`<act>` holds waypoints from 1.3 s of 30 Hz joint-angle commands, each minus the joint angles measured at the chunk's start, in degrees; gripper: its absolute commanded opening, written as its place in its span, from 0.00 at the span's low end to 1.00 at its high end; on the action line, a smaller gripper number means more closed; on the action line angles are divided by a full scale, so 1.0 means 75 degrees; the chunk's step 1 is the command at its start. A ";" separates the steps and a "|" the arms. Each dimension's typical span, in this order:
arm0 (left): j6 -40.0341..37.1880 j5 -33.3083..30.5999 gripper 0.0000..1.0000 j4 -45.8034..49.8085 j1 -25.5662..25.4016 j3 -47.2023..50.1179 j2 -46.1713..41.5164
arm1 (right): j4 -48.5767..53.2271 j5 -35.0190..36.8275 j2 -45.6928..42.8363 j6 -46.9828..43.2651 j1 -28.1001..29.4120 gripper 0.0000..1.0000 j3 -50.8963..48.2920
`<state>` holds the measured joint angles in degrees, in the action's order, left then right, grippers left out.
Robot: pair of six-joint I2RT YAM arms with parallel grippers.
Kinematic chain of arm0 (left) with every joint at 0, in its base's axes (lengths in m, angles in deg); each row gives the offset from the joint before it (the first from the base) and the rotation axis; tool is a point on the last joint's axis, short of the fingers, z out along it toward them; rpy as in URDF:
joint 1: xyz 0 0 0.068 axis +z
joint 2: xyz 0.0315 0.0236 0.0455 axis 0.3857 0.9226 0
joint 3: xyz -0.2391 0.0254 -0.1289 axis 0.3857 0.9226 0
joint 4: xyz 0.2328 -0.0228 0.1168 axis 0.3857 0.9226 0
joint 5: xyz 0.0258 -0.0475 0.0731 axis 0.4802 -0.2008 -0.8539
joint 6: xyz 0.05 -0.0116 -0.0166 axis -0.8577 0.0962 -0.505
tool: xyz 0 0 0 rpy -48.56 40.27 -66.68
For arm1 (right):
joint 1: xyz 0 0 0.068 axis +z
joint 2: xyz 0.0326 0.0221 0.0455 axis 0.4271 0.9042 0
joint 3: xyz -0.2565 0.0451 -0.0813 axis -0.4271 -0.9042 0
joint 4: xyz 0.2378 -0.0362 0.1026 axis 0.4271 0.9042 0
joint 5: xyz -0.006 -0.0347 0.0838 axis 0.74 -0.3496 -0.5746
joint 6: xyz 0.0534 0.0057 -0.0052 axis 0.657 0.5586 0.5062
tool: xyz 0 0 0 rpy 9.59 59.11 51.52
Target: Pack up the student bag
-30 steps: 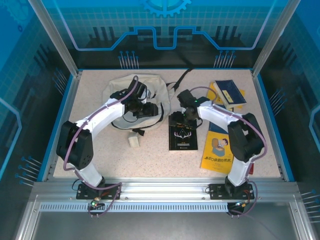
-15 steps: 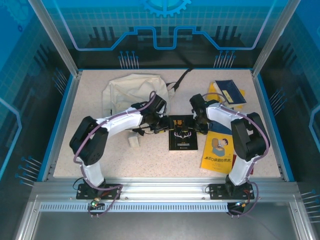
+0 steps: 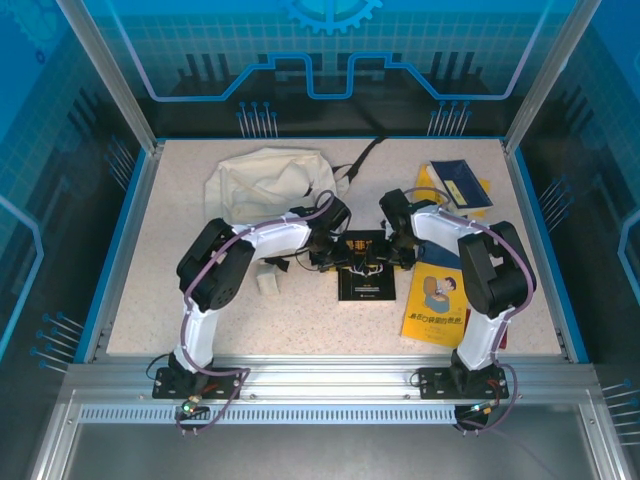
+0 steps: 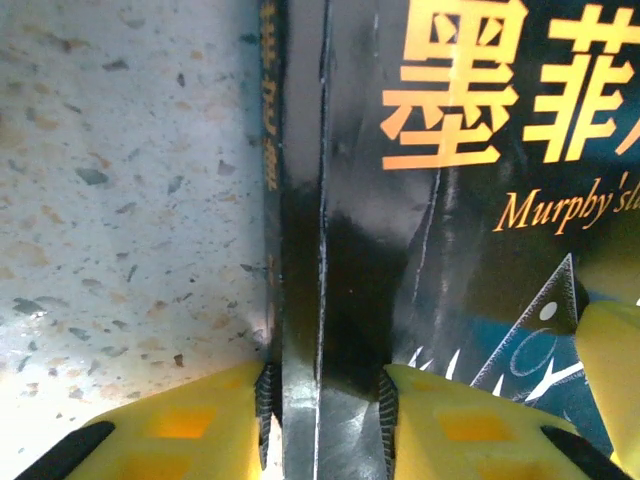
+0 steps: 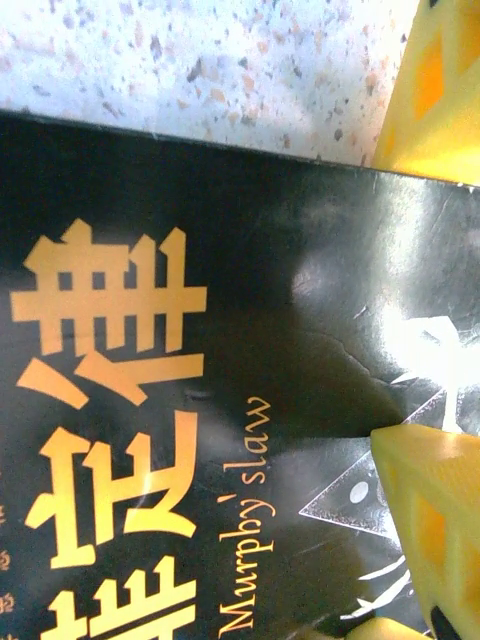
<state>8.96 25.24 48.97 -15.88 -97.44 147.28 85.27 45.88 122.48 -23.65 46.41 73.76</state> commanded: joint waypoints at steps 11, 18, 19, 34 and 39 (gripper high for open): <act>-0.0206 -0.0768 0.28 0.0664 -0.0215 -0.0285 0.0676 | 0.0993 -0.0275 -0.0630 -0.0245 0.0312 0.45 0.0651; -0.0241 -0.0793 0.26 0.0672 -0.0219 -0.0267 0.0703 | 0.1000 -0.0096 -0.0882 0.0055 0.0312 0.24 0.0665; -0.0253 -0.0791 0.26 0.0678 -0.0222 -0.0273 0.0680 | 0.1004 -0.0065 -0.0885 0.0086 0.0306 0.20 0.0666; -0.1853 0.0165 0.83 0.0588 0.0403 -0.0511 -0.1736 | -0.0357 -0.2932 -0.2563 -0.0746 -0.0879 0.05 0.0121; -0.1825 0.1237 0.94 -0.0270 0.1123 0.0048 -0.2458 | -0.0813 -0.4216 -0.2903 -0.0773 -0.1220 0.04 0.0178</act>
<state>-3.06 27.64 50.41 -10.22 -99.50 131.47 84.11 25.90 103.29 -28.09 38.43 74.83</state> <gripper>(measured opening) 0.932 0.045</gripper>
